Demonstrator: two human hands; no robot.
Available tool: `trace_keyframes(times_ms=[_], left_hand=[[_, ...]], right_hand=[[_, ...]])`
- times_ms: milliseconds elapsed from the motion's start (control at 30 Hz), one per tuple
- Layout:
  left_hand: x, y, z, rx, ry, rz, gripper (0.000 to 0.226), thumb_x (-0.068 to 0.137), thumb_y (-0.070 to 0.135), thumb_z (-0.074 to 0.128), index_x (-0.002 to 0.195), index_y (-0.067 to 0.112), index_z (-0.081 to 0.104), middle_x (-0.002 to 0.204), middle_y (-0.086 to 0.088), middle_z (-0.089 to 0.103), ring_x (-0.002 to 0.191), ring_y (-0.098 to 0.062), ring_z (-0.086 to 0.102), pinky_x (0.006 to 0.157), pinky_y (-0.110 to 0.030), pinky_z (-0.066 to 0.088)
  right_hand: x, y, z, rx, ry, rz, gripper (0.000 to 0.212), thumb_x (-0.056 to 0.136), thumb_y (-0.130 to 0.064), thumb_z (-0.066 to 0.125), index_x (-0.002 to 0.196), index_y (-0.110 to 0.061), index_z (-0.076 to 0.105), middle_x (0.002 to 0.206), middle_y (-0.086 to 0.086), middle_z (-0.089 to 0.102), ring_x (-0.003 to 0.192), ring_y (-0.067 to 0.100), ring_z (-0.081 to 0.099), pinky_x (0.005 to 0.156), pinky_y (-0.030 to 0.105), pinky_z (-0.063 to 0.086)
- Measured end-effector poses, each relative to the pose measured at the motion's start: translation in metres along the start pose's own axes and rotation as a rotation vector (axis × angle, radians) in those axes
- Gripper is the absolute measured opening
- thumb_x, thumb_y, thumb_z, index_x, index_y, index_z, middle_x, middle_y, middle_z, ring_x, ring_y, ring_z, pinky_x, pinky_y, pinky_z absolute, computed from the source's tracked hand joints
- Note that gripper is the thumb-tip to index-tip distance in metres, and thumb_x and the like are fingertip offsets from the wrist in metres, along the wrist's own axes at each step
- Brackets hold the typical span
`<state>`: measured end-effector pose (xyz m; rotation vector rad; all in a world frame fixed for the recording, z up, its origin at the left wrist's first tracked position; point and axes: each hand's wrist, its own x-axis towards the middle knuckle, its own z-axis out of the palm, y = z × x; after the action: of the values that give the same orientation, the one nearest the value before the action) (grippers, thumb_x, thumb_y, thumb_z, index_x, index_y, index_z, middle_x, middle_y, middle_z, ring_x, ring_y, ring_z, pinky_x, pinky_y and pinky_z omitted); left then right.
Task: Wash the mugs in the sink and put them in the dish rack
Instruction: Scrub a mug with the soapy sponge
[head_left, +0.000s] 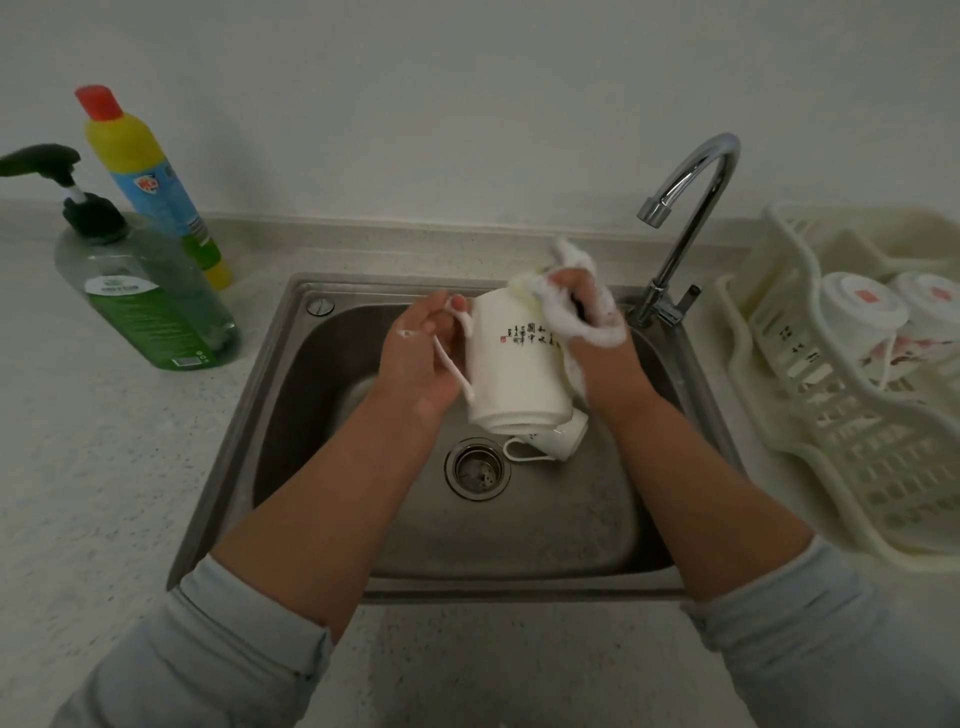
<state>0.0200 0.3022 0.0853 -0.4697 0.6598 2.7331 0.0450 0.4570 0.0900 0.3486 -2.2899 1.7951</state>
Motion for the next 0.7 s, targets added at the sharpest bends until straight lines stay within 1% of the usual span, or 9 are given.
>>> trace_keyframes(times_ms=[133,233,267,333,400,500,600,667,700], left_hand=[[0.0,0.003,0.004,-0.061,0.022,0.041,0.036,0.089,0.005,0.05,0.055,0.014,0.042,0.034,0.006,0.04,0.051,-0.012,0.056,0.075,-0.031,0.052],[0.001,0.002,0.008,-0.015,0.037,0.057,0.04,0.089,0.006,0.05,0.05,0.013,0.048,0.036,0.006,0.045,0.051,-0.011,0.057,0.078,-0.031,0.051],[0.001,0.0,0.008,-0.005,0.049,0.048,0.044,0.089,0.007,0.051,0.045,0.012,0.05,0.036,0.005,0.046,0.051,-0.011,0.057,0.08,-0.031,0.05],[0.002,-0.005,0.006,-0.017,0.102,0.027,0.044,0.089,0.009,0.052,0.046,0.011,0.052,0.037,0.004,0.048,0.053,-0.012,0.056,0.077,-0.03,0.049],[0.003,-0.007,0.005,-0.035,0.148,0.022,0.031,0.089,0.009,0.053,0.058,0.01,0.051,0.04,0.002,0.052,0.058,-0.013,0.055,0.072,-0.03,0.05],[0.005,-0.01,0.004,0.002,0.167,0.017,0.021,0.088,0.011,0.056,0.067,0.01,0.054,0.05,0.0,0.059,0.06,-0.014,0.057,0.069,-0.031,0.051],[0.004,-0.015,0.005,0.095,0.149,0.039,0.02,0.091,0.011,0.053,0.071,0.01,0.057,0.052,0.001,0.06,0.06,-0.014,0.057,0.071,-0.032,0.05],[0.003,-0.015,0.005,0.144,0.128,0.036,0.022,0.092,0.012,0.053,0.071,0.01,0.059,0.054,0.001,0.061,0.065,-0.014,0.058,0.078,-0.033,0.049],[0.003,-0.015,0.005,0.155,0.112,0.026,0.03,0.091,0.013,0.055,0.062,0.01,0.06,0.054,0.001,0.062,0.065,-0.014,0.058,0.081,-0.033,0.049]], right_hand=[[0.012,-0.004,-0.001,0.067,0.046,0.085,0.02,0.09,-0.002,0.042,0.098,-0.019,0.046,0.083,-0.006,0.058,0.076,-0.01,0.058,0.074,0.011,0.045],[0.006,0.009,0.004,-0.025,0.075,0.093,0.022,0.089,-0.009,0.048,0.108,-0.019,0.053,0.099,-0.003,0.062,0.095,0.009,0.059,0.088,0.037,0.05],[0.004,0.013,0.005,-0.042,0.09,0.119,0.023,0.092,-0.008,0.048,0.114,-0.014,0.054,0.102,0.0,0.06,0.096,0.008,0.058,0.091,0.037,0.05],[0.001,0.016,0.006,-0.055,0.147,0.162,0.026,0.094,-0.005,0.049,0.119,-0.007,0.054,0.098,-0.004,0.059,0.085,-0.008,0.056,0.081,0.018,0.049],[-0.001,0.015,0.006,-0.053,0.159,0.147,0.03,0.09,-0.007,0.056,0.12,-0.01,0.054,0.102,-0.002,0.06,0.086,-0.007,0.055,0.077,0.01,0.046],[-0.001,0.013,0.003,-0.078,0.184,0.044,0.035,0.08,-0.018,0.064,0.113,-0.015,0.054,0.108,0.003,0.061,0.098,0.007,0.058,0.086,0.017,0.048],[0.004,0.013,-0.004,0.032,0.198,0.059,0.02,0.082,-0.002,0.058,0.094,-0.018,0.058,0.086,-0.02,0.065,0.084,-0.008,0.057,0.078,0.012,0.045],[0.006,0.009,-0.003,0.113,0.255,0.108,0.013,0.081,-0.008,0.058,0.084,-0.02,0.056,0.076,-0.022,0.064,0.075,-0.011,0.055,0.073,0.009,0.043],[0.007,0.009,-0.002,0.113,0.316,0.097,0.007,0.076,-0.019,0.059,0.082,-0.019,0.055,0.078,-0.018,0.062,0.073,-0.01,0.053,0.072,0.01,0.042]])
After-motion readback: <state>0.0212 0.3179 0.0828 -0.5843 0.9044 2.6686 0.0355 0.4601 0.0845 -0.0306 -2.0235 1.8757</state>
